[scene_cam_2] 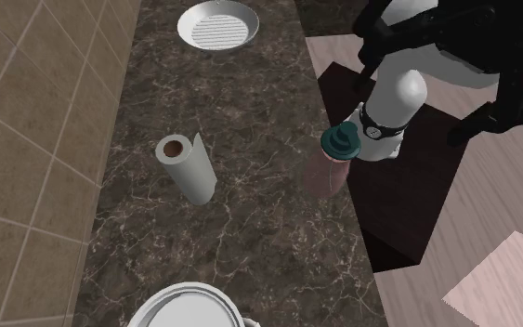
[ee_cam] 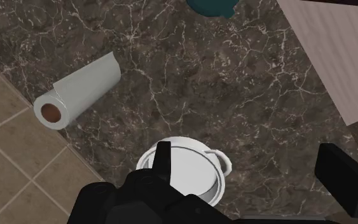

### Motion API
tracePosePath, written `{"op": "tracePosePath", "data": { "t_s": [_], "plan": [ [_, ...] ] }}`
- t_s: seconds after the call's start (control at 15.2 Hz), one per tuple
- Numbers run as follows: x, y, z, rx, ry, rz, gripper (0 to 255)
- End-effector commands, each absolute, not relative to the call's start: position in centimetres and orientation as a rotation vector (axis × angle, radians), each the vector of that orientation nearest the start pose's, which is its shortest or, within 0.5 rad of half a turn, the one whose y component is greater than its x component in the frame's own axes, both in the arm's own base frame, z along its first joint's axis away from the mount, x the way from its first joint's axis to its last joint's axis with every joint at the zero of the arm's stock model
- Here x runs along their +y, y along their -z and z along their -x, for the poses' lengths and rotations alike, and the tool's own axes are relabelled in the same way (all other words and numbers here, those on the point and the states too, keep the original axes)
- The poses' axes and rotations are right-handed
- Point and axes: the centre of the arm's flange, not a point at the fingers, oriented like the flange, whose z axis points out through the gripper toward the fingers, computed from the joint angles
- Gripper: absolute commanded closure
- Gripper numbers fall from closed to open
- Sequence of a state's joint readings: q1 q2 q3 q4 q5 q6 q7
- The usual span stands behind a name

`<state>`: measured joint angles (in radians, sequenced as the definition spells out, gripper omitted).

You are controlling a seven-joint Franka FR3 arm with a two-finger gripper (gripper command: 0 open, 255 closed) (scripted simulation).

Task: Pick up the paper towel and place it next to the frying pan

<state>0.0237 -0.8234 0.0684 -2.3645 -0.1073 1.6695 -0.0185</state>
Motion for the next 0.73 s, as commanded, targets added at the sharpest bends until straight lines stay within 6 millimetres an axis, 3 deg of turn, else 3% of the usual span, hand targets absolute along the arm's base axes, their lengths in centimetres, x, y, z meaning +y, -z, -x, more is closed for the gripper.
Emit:
{"op": "tracePosePath", "data": {
  "t_s": [0.0, 0.66],
  "plan": [
    [2.5, -60.8, -30.6, -0.157, 0.216, 3.285, 0],
    [-9.2, -54.7, -34.1, -0.224, 0.184, 3.249, 0]
  ]
}}
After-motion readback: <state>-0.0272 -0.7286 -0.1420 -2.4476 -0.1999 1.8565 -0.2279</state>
